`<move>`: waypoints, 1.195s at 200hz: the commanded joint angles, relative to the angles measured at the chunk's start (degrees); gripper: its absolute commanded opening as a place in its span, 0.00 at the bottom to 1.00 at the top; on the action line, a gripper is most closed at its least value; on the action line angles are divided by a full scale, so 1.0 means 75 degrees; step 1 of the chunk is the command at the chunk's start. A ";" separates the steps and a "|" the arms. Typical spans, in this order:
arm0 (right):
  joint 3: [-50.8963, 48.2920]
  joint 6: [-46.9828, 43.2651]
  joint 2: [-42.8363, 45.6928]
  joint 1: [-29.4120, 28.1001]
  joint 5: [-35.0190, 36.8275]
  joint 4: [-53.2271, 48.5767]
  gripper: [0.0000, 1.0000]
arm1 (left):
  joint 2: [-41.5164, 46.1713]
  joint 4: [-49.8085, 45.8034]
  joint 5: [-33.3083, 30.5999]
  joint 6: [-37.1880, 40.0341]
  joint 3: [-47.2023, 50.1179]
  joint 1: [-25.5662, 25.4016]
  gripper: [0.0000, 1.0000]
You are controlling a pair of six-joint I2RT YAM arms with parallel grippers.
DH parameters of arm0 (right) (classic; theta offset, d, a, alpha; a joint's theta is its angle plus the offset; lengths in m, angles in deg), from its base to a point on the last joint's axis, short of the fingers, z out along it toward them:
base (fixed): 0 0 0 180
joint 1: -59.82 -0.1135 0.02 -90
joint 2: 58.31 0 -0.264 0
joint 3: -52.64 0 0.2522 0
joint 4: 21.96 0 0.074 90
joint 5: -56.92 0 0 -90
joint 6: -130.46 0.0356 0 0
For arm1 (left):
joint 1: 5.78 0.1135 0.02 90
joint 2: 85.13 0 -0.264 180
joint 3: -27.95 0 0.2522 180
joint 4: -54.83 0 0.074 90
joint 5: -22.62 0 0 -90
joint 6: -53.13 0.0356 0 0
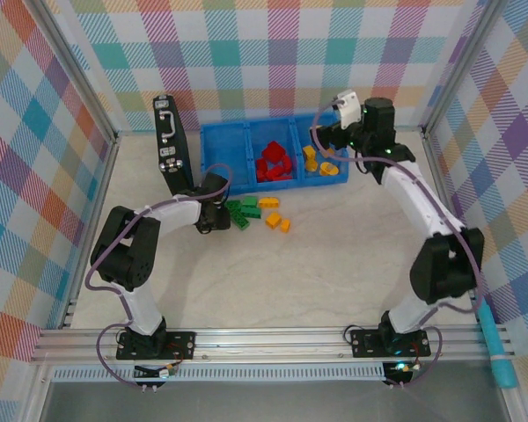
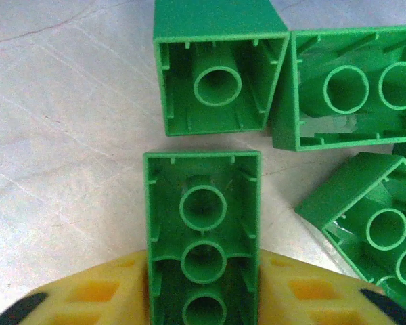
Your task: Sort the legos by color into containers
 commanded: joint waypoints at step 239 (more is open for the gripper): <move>-0.1719 0.1781 0.5480 -0.0140 -0.1912 -0.6272 0.99 | -0.2248 -0.0609 -0.0708 0.1006 -0.5599 0.0272 0.30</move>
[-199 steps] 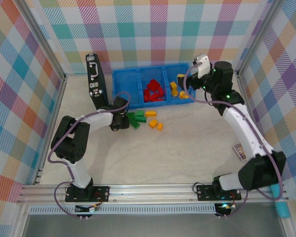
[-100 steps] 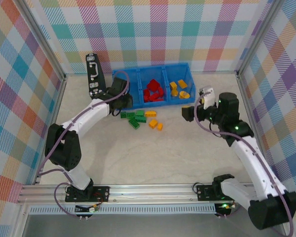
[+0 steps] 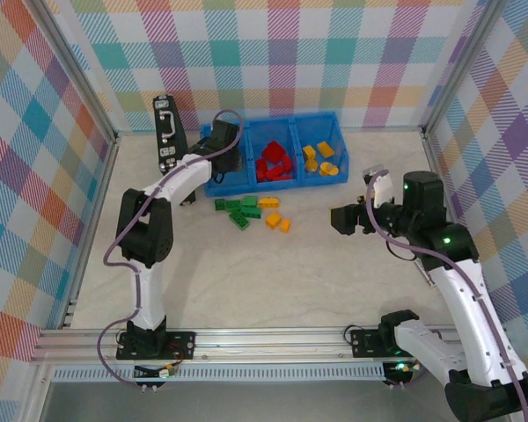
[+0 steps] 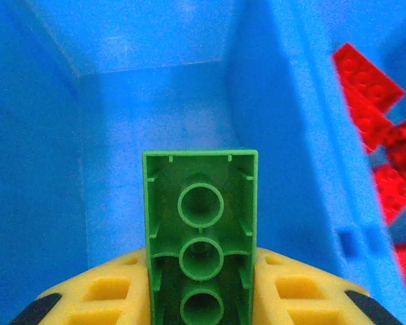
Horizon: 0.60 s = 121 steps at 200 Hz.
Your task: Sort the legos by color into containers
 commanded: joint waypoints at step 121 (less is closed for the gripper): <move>0.1524 -0.0059 -0.0536 -0.0108 -0.0154 -0.1299 0.99 | 0.1828 -0.1166 0.0169 -0.0077 0.0355 -0.0169 0.58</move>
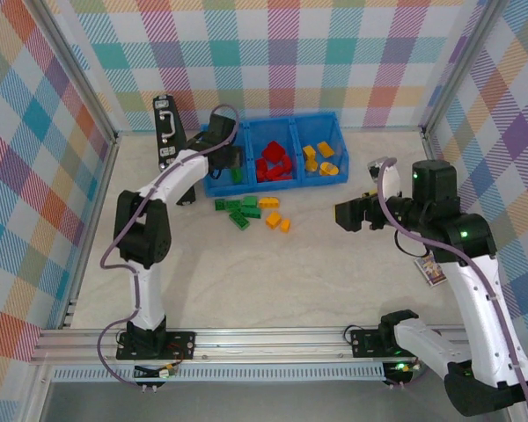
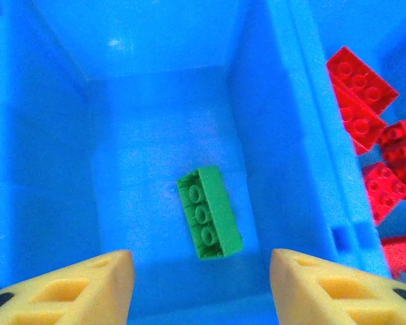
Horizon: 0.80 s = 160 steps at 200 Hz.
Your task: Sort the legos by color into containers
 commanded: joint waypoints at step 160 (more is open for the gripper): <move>-0.0353 0.0031 -0.0233 -0.0752 0.0229 0.0722 0.99 | 0.2666 0.0546 0.0264 -0.4181 0.4666 -0.1782 0.66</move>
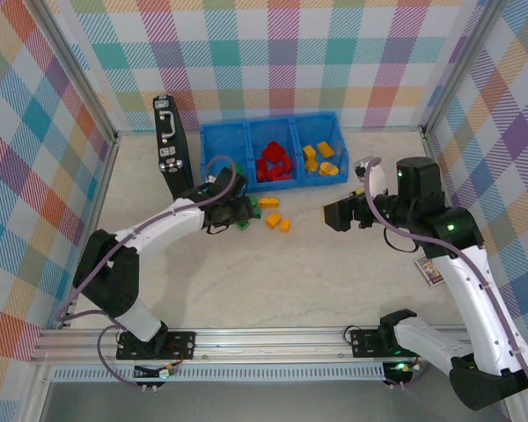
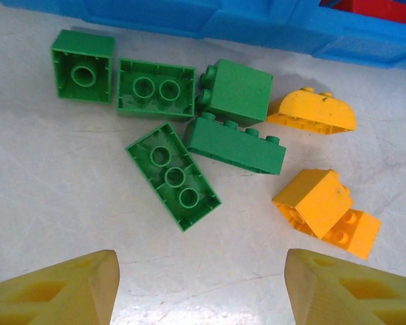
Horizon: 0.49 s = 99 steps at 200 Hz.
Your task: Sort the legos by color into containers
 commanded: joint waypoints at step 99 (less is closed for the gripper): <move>-0.0500 0.0053 0.0123 -0.0075 0.0326 0.0262 0.99 | -0.1524 0.0845 0.0059 -0.0905 0.0078 -0.0166 0.67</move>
